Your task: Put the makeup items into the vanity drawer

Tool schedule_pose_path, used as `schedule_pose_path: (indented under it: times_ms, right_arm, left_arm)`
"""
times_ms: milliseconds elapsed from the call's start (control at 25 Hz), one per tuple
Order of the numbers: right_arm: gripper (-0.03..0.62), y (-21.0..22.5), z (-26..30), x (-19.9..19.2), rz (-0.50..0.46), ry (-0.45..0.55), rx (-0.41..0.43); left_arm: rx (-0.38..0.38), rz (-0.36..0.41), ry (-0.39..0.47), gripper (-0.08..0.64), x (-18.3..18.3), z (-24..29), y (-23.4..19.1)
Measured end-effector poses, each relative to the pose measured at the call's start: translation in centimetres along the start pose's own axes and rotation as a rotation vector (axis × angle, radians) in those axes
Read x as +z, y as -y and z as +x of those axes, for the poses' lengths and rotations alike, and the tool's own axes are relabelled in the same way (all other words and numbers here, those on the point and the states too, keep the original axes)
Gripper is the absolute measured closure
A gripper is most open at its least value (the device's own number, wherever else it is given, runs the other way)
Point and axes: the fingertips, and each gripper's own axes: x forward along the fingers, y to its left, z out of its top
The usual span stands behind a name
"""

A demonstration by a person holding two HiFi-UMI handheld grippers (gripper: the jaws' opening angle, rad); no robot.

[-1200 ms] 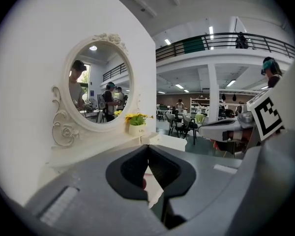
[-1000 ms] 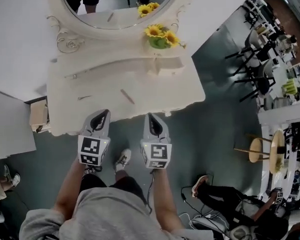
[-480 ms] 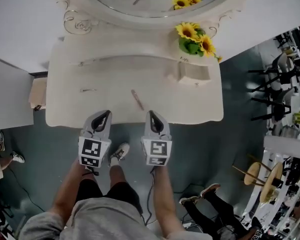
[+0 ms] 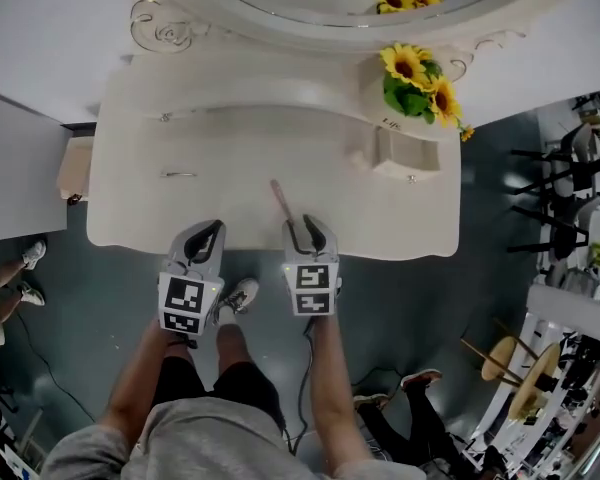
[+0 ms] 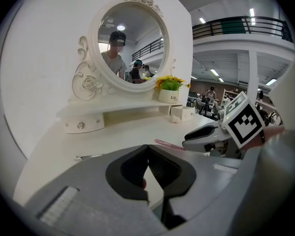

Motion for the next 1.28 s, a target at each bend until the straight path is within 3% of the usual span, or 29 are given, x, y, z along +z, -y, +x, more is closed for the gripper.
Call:
schedule_pose_path:
  times_ms: [240, 480, 600, 960, 1280]
  right_arm:
    - [0.451, -0.4, 1.2, -1.2, -0.042, -0.091, 0.030]
    - [0.544, 0.0, 1.3, -2.0, -0.088, -0.146, -0.002]
    - [0.554, -0.1, 1.4, -2.2, -0.086, -0.149, 0.001]
    - [0.558, 0.0, -0.3, -0.5, -0.023, -0.073, -0.012]
    - [0.560, 1.8, -5.8, 3.1, 0.030, 0.041, -0.083]
  left_arm:
    - [-0.001, -0.003, -0.019, 0.549, -0.3, 0.6, 0.0]
    - [-0.003, 0.000, -0.025, 0.549, -0.3, 0.6, -0.1]
    - [-0.002, 0.005, -0.029, 0.549, -0.3, 0.6, -0.3]
    - [-0.007, 0.034, 0.004, 0.549, 1.4, -0.3, -0.2]
    - [-0.034, 0.086, 0.087, 0.549, 6.3, -2.2, 2.0]
